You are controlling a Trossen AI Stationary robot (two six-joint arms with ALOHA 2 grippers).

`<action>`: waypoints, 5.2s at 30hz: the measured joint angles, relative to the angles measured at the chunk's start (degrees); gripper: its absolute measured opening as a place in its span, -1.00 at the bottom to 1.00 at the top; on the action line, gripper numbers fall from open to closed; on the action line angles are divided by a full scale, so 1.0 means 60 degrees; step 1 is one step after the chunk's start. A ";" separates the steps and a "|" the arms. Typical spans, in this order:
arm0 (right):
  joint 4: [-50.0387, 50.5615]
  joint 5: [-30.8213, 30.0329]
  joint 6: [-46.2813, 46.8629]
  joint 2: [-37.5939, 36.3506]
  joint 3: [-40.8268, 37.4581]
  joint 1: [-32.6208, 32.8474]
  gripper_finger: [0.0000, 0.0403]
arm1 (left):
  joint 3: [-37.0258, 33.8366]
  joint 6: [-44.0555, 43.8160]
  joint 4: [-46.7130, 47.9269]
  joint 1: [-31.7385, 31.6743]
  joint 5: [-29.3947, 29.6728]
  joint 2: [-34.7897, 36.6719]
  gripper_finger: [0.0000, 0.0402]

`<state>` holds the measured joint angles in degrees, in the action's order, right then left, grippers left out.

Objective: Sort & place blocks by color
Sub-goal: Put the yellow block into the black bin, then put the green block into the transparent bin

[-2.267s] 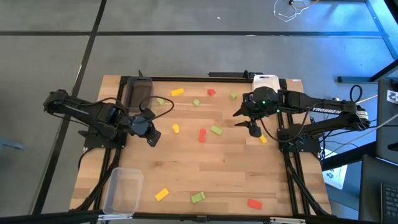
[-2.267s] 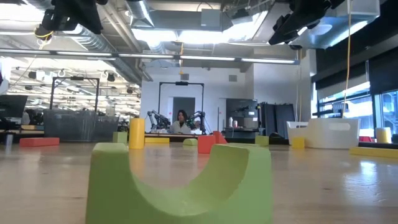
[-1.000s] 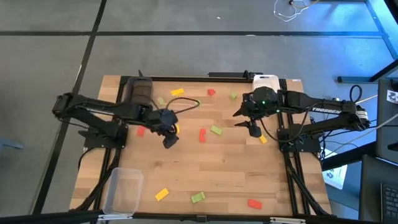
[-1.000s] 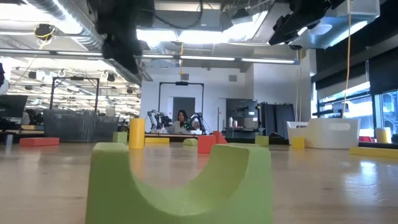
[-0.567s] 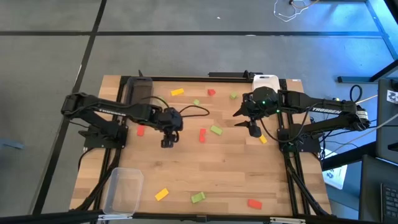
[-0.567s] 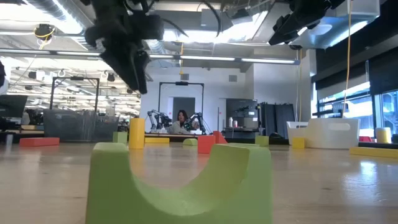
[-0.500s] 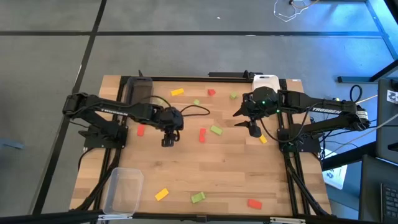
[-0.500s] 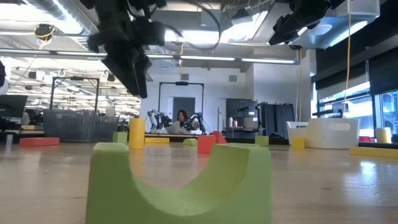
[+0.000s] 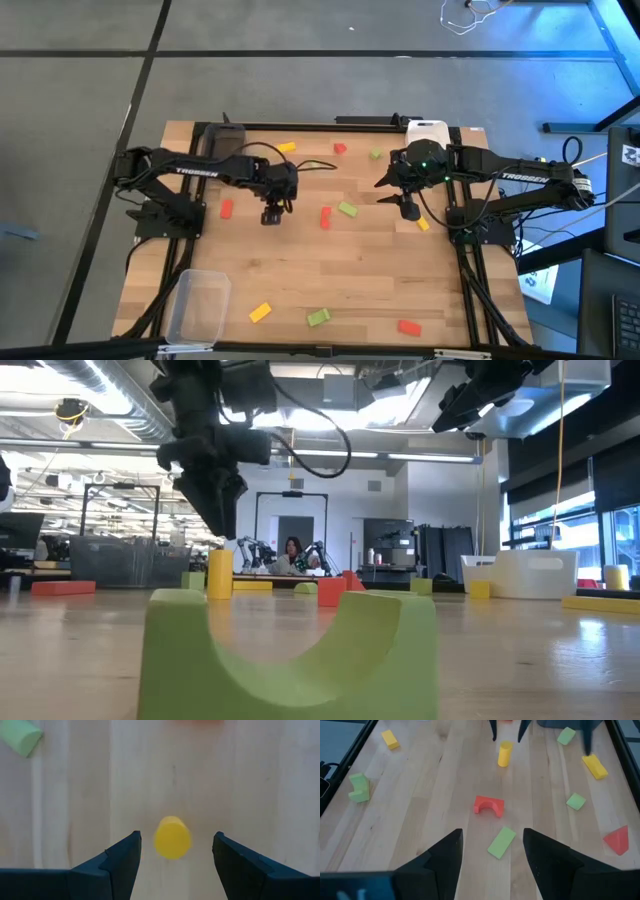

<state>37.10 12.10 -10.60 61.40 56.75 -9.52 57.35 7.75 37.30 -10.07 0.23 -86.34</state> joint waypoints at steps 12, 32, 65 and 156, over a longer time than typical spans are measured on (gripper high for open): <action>0.0000 0.0000 0.0002 -0.0006 0.0000 0.0003 0.05 | -0.0004 0.0087 0.0052 -0.0451 -0.0713 -0.0689 0.15; -0.0003 0.0000 -0.0002 -0.0005 0.0000 0.0003 0.05 | -0.0004 0.0061 -0.0443 -0.0252 -0.0058 -0.1648 0.07; -0.0019 0.0000 -0.0059 -0.0005 0.0011 0.0001 0.05 | 0.1557 -0.4757 0.3872 -0.3645 0.2533 0.1946 -0.42; 0.3499 -0.1253 0.4438 0.7013 0.4129 0.0189 0.00 | 0.2626 -0.5345 0.3275 0.0991 -0.1148 0.2080 0.05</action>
<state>58.09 4.58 16.03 103.47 81.53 -8.38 73.10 -24.32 56.94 -4.12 -6.66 -73.86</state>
